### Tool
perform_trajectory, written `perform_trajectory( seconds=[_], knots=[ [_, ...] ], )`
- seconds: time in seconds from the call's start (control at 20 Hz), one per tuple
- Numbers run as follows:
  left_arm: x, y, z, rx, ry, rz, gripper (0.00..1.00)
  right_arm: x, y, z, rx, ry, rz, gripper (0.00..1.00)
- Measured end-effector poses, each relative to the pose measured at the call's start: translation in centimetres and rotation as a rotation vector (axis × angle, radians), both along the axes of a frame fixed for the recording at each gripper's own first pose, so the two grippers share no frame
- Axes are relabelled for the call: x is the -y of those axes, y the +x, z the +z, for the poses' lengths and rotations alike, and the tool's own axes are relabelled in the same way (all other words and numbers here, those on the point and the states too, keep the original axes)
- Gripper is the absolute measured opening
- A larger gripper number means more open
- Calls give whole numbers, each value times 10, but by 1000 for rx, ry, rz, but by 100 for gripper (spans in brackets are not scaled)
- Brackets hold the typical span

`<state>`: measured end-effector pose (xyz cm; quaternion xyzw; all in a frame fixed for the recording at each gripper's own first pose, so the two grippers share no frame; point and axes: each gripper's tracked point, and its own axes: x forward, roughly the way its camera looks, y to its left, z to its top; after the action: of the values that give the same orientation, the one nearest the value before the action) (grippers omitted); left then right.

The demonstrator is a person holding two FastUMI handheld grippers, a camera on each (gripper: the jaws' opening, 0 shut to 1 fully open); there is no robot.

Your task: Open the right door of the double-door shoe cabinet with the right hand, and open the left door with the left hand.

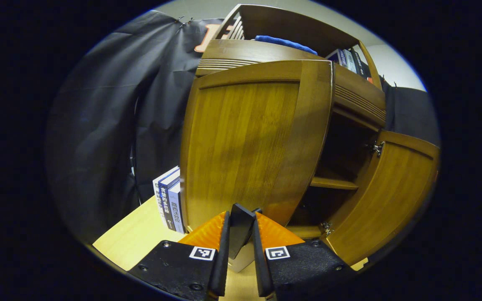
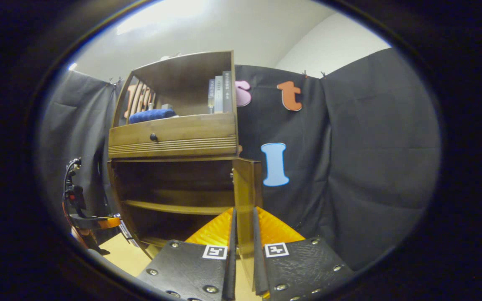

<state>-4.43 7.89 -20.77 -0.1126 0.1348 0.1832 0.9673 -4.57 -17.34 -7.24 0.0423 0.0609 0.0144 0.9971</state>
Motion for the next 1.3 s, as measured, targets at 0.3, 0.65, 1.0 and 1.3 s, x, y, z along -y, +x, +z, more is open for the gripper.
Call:
perform_trajectory(
  seconds=[0.3, 0.65, 1.0, 1.3],
  knots=[
    [-23, -40, 7, 2, 34, 44, 17, -52, 22, -8, -15, 19, 133, 18],
    [-42, -62, 13, 38, 26, 44, 11, -97, 34, -21, -46, 24, 242, 18],
    [-60, -75, 21, 26, 85, 12, 15, -117, 43, -32, -65, 30, 279, 18],
    [-77, -85, 23, 19, 106, 43, 12, -120, 37, -33, -77, 29, 299, 18]
  ],
)
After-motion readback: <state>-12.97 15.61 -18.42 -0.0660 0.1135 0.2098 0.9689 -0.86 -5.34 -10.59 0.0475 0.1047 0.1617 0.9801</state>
